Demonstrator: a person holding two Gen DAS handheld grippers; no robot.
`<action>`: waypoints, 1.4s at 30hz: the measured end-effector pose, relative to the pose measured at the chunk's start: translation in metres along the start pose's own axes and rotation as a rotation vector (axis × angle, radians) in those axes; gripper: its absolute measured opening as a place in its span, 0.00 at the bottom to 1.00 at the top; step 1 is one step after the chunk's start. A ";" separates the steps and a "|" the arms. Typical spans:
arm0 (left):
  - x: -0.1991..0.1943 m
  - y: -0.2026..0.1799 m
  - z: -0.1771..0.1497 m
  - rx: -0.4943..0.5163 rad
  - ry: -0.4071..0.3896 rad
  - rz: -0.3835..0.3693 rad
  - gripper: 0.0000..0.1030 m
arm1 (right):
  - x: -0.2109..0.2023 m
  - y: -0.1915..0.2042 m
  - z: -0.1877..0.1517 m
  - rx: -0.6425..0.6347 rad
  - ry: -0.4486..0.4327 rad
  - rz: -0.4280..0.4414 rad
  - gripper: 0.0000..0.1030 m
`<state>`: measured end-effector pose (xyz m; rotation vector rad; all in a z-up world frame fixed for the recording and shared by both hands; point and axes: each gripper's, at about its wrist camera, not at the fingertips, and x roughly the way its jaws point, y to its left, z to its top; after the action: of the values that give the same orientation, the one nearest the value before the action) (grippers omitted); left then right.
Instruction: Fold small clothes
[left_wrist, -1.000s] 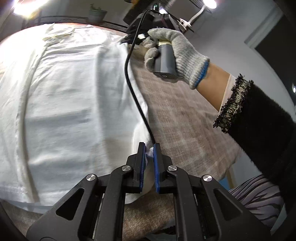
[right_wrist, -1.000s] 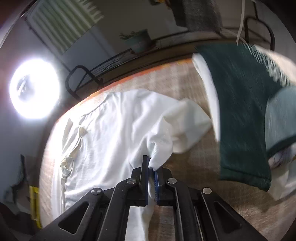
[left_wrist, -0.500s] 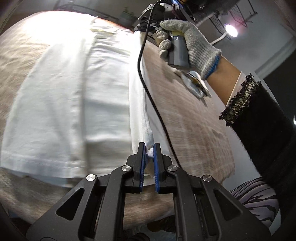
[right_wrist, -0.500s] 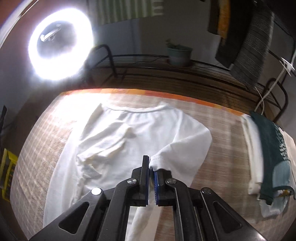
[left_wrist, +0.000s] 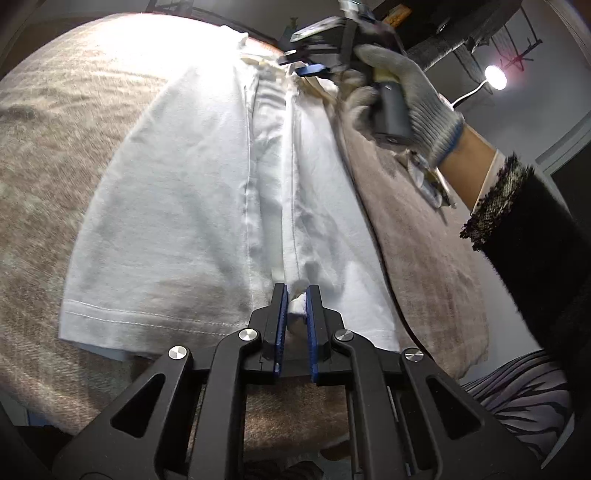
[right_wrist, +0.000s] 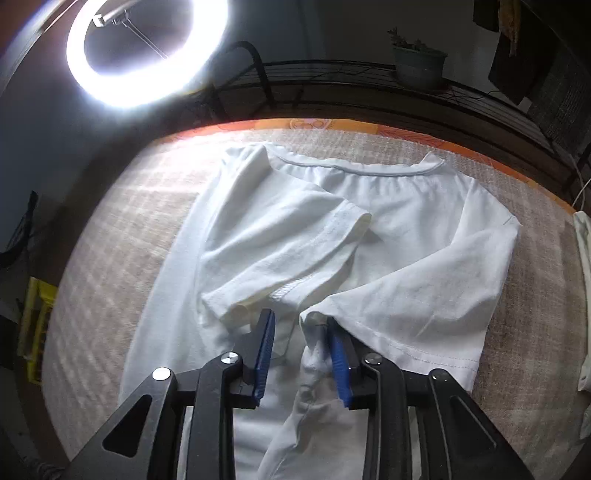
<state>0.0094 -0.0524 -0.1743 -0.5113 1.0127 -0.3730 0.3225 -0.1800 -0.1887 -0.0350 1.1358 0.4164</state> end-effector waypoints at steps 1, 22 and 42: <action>-0.004 -0.002 0.000 0.018 -0.015 -0.001 0.07 | -0.011 -0.005 0.001 0.014 -0.021 0.039 0.31; -0.002 -0.023 0.005 0.079 -0.037 -0.034 0.07 | -0.019 -0.118 0.001 0.322 0.007 0.001 0.01; 0.001 -0.010 0.012 0.044 -0.037 -0.019 0.07 | 0.045 -0.037 0.080 0.207 -0.035 0.097 0.05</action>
<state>0.0196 -0.0580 -0.1644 -0.4866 0.9622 -0.4000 0.4206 -0.1811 -0.2003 0.2087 1.1436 0.3819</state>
